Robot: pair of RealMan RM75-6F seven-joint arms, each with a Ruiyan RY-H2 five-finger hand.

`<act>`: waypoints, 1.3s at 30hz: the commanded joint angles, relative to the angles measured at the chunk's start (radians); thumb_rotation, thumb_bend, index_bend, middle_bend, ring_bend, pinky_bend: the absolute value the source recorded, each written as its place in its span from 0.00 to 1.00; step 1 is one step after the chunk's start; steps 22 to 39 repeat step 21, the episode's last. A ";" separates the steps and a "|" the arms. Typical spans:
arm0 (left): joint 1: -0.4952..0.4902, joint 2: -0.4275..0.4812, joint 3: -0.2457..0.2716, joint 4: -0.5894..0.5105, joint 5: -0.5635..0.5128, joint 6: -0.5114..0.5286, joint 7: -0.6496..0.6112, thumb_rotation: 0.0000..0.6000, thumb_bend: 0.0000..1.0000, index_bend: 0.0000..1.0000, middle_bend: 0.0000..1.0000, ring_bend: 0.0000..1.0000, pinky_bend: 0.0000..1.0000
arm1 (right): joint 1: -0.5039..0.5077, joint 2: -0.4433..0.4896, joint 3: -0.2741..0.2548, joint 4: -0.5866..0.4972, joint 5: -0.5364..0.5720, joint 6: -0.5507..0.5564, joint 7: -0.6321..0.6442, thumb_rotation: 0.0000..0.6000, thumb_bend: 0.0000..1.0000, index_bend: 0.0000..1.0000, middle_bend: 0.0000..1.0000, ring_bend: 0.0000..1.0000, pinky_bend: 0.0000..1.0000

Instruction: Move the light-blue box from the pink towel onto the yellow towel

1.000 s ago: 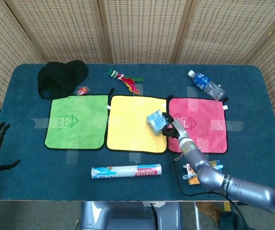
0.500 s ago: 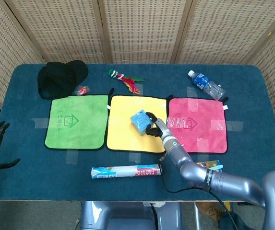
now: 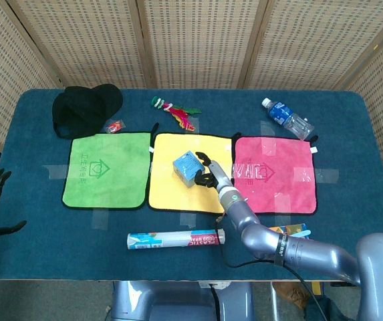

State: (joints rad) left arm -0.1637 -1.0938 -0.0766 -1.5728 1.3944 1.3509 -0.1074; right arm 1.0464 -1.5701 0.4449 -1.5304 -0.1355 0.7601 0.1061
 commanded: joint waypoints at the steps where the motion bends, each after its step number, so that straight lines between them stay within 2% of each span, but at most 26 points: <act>1: 0.000 0.000 0.000 0.000 0.002 0.001 0.002 1.00 0.00 0.00 0.00 0.00 0.00 | -0.061 0.049 -0.021 -0.071 -0.161 0.071 -0.012 1.00 0.46 0.03 0.03 0.01 0.05; 3: 0.000 -0.001 0.001 -0.001 0.004 0.003 0.004 1.00 0.00 0.00 0.00 0.00 0.00 | -0.092 0.072 -0.036 -0.099 -0.239 0.104 -0.017 1.00 0.27 0.01 0.01 0.00 0.00; 6: 0.001 -0.002 0.002 -0.003 0.006 0.006 0.008 1.00 0.00 0.00 0.00 0.00 0.00 | -0.145 0.109 -0.083 -0.131 -0.389 0.174 -0.041 1.00 0.11 0.00 0.00 0.00 0.00; 8: 0.002 -0.004 0.005 -0.005 0.012 0.010 0.014 1.00 0.00 0.00 0.00 0.00 0.00 | -0.195 0.142 -0.147 -0.139 -0.543 0.246 -0.079 1.00 0.03 0.00 0.00 0.00 0.00; 9: 0.003 -0.005 0.006 -0.005 0.015 0.012 0.016 1.00 0.00 0.00 0.00 0.00 0.00 | -0.217 0.156 -0.176 -0.138 -0.610 0.277 -0.093 1.00 0.01 0.00 0.00 0.00 0.00; 10: 0.004 -0.007 0.008 -0.006 0.023 0.019 0.023 1.00 0.00 0.00 0.00 0.00 0.00 | -0.263 0.195 -0.254 -0.119 -0.758 0.365 -0.155 1.00 0.00 0.00 0.00 0.00 0.00; 13: 0.009 -0.012 0.011 -0.008 0.037 0.038 0.038 1.00 0.00 0.00 0.00 0.00 0.00 | -0.362 0.231 -0.379 -0.058 -1.019 0.524 -0.184 1.00 0.00 0.00 0.00 0.00 0.00; 15: 0.013 -0.014 0.014 -0.010 0.045 0.048 0.043 1.00 0.00 0.00 0.00 0.00 0.00 | -0.410 0.245 -0.426 -0.030 -1.102 0.587 -0.195 1.00 0.00 0.00 0.00 0.00 0.00; 21: 0.027 -0.014 0.023 -0.021 0.069 0.079 0.047 1.00 0.00 0.00 0.00 0.00 0.00 | -0.563 0.280 -0.524 0.037 -1.256 0.769 -0.250 1.00 0.00 0.00 0.00 0.00 0.00; 39: 0.027 -0.014 0.023 -0.021 0.069 0.079 0.047 1.00 0.00 0.00 0.00 0.00 0.00 | -0.563 0.280 -0.524 0.037 -1.256 0.769 -0.250 1.00 0.00 0.00 0.00 0.00 0.00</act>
